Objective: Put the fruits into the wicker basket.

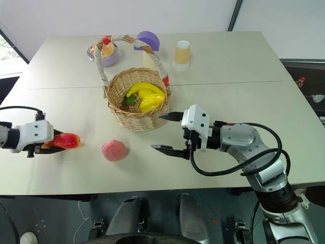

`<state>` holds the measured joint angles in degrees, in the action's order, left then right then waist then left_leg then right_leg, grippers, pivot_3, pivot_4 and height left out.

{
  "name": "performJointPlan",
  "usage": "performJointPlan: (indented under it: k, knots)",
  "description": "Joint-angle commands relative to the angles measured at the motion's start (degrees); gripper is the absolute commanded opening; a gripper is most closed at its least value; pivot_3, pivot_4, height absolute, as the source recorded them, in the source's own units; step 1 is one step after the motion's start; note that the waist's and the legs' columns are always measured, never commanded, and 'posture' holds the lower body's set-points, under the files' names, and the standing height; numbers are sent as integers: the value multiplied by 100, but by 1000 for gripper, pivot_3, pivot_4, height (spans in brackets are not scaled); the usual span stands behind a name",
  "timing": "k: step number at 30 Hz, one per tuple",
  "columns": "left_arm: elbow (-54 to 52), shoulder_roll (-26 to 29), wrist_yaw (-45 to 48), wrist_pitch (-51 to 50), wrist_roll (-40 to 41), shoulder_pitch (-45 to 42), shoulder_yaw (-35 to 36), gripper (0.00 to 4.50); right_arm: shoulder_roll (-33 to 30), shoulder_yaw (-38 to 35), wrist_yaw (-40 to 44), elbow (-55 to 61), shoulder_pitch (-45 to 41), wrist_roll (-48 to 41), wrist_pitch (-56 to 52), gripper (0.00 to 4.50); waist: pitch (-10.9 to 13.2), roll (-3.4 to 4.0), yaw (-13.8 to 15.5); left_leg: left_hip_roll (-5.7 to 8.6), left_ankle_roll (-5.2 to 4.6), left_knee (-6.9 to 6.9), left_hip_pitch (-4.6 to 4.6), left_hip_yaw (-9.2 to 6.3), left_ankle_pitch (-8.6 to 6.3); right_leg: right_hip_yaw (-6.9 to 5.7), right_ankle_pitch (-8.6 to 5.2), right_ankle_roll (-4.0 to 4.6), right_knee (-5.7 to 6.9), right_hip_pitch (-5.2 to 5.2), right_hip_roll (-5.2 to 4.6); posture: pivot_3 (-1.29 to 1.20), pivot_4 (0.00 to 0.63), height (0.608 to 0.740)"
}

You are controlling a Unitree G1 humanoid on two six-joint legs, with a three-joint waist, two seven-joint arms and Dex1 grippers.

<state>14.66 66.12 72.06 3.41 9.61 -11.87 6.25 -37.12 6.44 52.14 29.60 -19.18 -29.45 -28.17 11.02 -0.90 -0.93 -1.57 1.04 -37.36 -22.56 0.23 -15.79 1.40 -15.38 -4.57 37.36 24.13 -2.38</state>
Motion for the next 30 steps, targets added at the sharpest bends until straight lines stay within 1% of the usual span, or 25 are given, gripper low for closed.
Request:
performJointPlan:
  k: [1,3,4,5,7,9,11,12,13,15,16,17,20,22,24,25,27,30]
  knots:
    - [-1354,-254,-210,-1497,1668,-11,1101,2219,-50,-186,39,16,-123,0,147,4500,0,-3,13,0,0,-3,0,-1,0,0,0,0,3,0,-2,0,150,740]
    - [-2281,-555,-627,-2130,2341,-141,1292,2219,-65,-228,53,-65,-227,-10,146,4500,1,-5,20,-1,0,-17,-10,-16,0,-2,0,-1,8,0,-4,0,150,740]
    - [-2651,-716,-903,-2368,2537,-282,1259,2219,-66,-241,60,-103,-282,-21,139,4500,1,-5,22,0,0,-22,-10,-24,0,-1,1,-2,9,-1,-7,0,150,740]
    - [-2995,-951,-1276,-2573,2602,-534,1075,2219,-57,-249,57,-138,-351,-33,127,4500,1,-5,24,4,0,-34,-11,-29,0,-1,3,-5,14,-5,-10,0,150,740]
    - [-3437,-1461,-2009,-2902,2477,-1097,590,2219,-36,-256,51,-193,-464,-38,113,4500,1,-5,25,6,0,-54,-11,-38,0,-3,6,-10,19,-16,-7,0,150,740]
    - [-3586,-1999,-2616,-3064,2030,-1626,9,2219,-19,-249,36,-222,-541,-26,99,4500,0,-6,30,12,0,-69,0,-43,0,-3,10,-18,21,-38,-4,0,150,740]
    - [-3465,-2412,-2927,-2933,1505,-1999,-487,2219,-6,-235,23,-251,-586,-3,100,4500,-2,-9,16,28,0,-73,17,-43,0,-3,11,-20,20,-61,-3,0,150,740]
    - [-3237,-2647,-3092,-2916,1260,-2185,-752,2219,4,-224,-6,-229,-604,0,78,4500,-2,-9,1,34,0,-73,20,-43,0,-3,11,-20,19,-62,-3,0,150,740]
    - [-3025,-2782,-3160,-2797,1000,-2298,-976,2546,15,-220,-41,-200,-618,-3,53,4500,-2,-8,-3,36,0,-72,21,-46,0,0,11,-20,19,-61,-2,0,150,740]
    - [-2634,-2988,-3219,-2717,672,-2471,-1269,3349,31,-227,-128,-125,-629,-16,1,4500,-2,-8,-13,35,0,-71,18,-47,0,0,11,-19,20,-56,5,0,150,740]
    - [-2527,-3047,-3221,-2665,601,-2512,-1299,3845,28,-236,-157,-95,-624,-23,-16,4500,-1,-8,-15,35,-1,-71,18,-47,0,0,10,-18,20,-55,7,0,150,740]
    - [-2405,-3098,-3234,-2644,547,-2562,-1298,4409,24,-248,-201,-53,-616,-35,-46,4500,-1,-8,-18,33,-1,-69,17,-47,0,0,10,-18,20,-52,10,0,150,740]
    - [-2194,-3175,-3171,-2480,514,-2638,-1168,4469,17,-291,-350,76,-557,-78,-143,4500,-1,-7,-1,26,-1,-67,8,-53,0,2,9,-17,20,-41,13,0,150,740]
    - [-2208,-3174,-2989,-2579,840,-2621,-906,4469,3,-302,-410,146,-487,-85,-185,4500,-1,-7,18,26,0,-68,7,-54,0,2,9,-17,19,-42,10,0,150,740]
    - [-2357,-3063,-2673,-2778,1491,-2510,-343,4469,6,-293,-465,177,-426,-80,-211,4500,-1,-8,16,27,0,-69,6,-53,0,2,10,-17,19,-43,5,0,150,740]
    - [-2411,-2966,-2566,-2978,1771,-2466,-92,4469,7,-290,-481,178,-410,-78,-215,4500,-1,-8,9,26,0,-69,6,-53,0,2,10,-17,18,-43,4,0,150,740]
    - [-2556,-2602,-2276,-3412,2211,-2256,324,4469,4,-295,-485,156,-389,-74,-205,4500,0,-8,-34,26,0,-69,6,-51,0,3,10,-17,18,-42,3,0,150,740]
    - [-2812,-1913,-1704,-3867,2773,-1625,974,4469,-2,-288,-452,91,-384,-59,-168,4500,0,-6,-62,14,-1,-65,12,-50,0,3,9,-17,19,-41,9,0,150,740]
